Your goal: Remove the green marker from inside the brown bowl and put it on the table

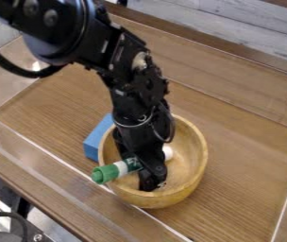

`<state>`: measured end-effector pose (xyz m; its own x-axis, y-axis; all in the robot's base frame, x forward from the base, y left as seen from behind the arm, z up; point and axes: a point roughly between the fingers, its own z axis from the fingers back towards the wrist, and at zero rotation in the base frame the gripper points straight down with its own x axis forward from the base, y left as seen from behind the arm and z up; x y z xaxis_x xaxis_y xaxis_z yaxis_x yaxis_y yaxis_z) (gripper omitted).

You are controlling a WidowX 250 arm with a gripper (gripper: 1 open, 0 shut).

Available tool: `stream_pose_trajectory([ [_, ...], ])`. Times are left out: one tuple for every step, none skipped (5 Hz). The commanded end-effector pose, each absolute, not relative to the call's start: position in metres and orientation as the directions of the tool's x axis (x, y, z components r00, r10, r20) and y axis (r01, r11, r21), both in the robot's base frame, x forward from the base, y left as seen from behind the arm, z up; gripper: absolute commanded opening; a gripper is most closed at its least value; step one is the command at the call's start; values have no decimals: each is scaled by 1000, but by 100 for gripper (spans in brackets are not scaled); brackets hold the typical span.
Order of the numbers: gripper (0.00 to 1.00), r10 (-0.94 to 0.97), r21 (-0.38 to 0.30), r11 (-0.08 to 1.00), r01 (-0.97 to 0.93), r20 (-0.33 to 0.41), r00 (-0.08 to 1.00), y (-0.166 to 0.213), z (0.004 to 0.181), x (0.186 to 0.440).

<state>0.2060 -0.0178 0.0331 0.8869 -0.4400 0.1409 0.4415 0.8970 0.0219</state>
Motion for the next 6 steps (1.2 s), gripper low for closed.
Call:
stream_pose_trajectory([
  [100,-428,30,903,429,173,887,-17,39,211],
  [100,-421,28,905,424,181,889,-17,40,211],
  [0,-420,27,906,422,181,889,-17,38,212],
  [0,-421,26,906,423,183,889,-17,39,212],
  [0,-423,26,904,426,181,888,-16,43,212],
  [0,-426,26,903,428,181,887,-16,46,213],
])
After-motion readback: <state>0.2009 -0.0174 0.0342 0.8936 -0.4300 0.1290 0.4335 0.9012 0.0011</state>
